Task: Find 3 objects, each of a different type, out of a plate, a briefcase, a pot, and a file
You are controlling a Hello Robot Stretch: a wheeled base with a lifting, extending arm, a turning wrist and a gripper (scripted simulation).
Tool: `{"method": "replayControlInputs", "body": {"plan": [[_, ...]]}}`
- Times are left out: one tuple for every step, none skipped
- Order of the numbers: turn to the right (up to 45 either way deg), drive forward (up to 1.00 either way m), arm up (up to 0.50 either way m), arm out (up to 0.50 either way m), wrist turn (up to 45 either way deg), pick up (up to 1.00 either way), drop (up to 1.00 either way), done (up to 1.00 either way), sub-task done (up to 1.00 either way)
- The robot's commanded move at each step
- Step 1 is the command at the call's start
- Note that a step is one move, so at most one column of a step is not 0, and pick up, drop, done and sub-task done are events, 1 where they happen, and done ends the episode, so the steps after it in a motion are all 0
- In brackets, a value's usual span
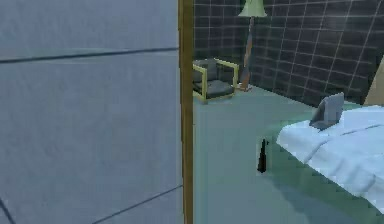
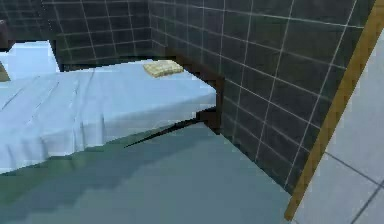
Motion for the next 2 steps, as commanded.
{"method": "replayControlInputs", "body": {"plan": [[36.0, 0.0, 0.0, 0.0, 0.0, 0.0, 0.0, 0.0, 0.0], [0.0, 0.8, 0.0, 0.0, 0.0, 0.0, 0.0, 0.0, 0.0]]}}
